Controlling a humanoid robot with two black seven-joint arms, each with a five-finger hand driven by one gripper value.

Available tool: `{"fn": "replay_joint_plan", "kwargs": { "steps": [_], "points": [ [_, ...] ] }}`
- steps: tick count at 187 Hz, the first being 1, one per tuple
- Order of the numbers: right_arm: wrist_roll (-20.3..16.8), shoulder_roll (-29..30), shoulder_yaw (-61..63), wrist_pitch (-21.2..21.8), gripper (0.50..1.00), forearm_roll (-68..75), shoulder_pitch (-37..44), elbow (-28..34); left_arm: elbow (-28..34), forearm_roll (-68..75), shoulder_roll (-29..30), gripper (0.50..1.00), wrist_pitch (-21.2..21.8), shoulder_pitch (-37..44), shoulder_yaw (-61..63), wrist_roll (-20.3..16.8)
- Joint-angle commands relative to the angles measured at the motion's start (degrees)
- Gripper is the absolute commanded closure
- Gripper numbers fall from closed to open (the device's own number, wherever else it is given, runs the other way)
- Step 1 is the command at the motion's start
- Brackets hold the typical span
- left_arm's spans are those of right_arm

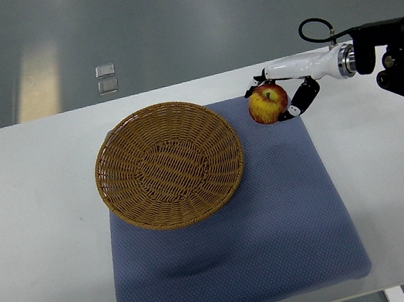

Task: Place red apple in basket with right hand
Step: 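Lift the apple off the mat with the right hand, then carry the apple over the wicker basket and lower it inside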

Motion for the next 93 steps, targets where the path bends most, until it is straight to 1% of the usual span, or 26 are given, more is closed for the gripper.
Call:
{"fn": "replay_joint_plan", "kwargs": {
  "steps": [1, 20, 34, 69, 79, 80, 93],
  "points": [
    [-0.11, 0.30, 0.29, 0.00, 0.773, 0.30, 2.82, 0.00, 0.06, 0.00, 0.00, 0.500, 0.00, 0.00, 0.00, 0.04],
    [-0.11, 1.09, 0.38, 0.00, 0.773, 0.39, 5.10, 0.26, -0.02, 0.00, 0.00, 0.500, 0.00, 0.00, 0.00, -0.05],
    [-0.11, 1.09, 0.47, 0.00, 0.773, 0.48, 5.28, 0.44, -0.02, 0.00, 0.00, 0.500, 0.00, 0.00, 0.00, -0.05],
    [-0.20, 7.59, 0.47, -0.18, 0.769, 1.53, 6.07, 0.79, -0.02, 0.00, 0.00, 0.500, 0.00, 0.00, 0.00, -0.05],
    [-0.20, 7.60, 0.47, -0.18, 0.769, 1.53, 6.07, 0.79, -0.02, 0.00, 0.00, 0.500, 0.00, 0.00, 0.00, -0.05],
    [-0.28, 9.25, 0.38, -0.35, 0.769, 1.53, 5.72, 0.79, -0.02, 0.00, 0.00, 0.500, 0.00, 0.00, 0.00, 0.04],
    [-0.29, 11.03, 0.38, -0.71, 0.769, 1.53, 5.19, 0.61, -0.02, 0.00, 0.00, 0.500, 0.00, 0.00, 0.00, 0.04]
  ]
}}
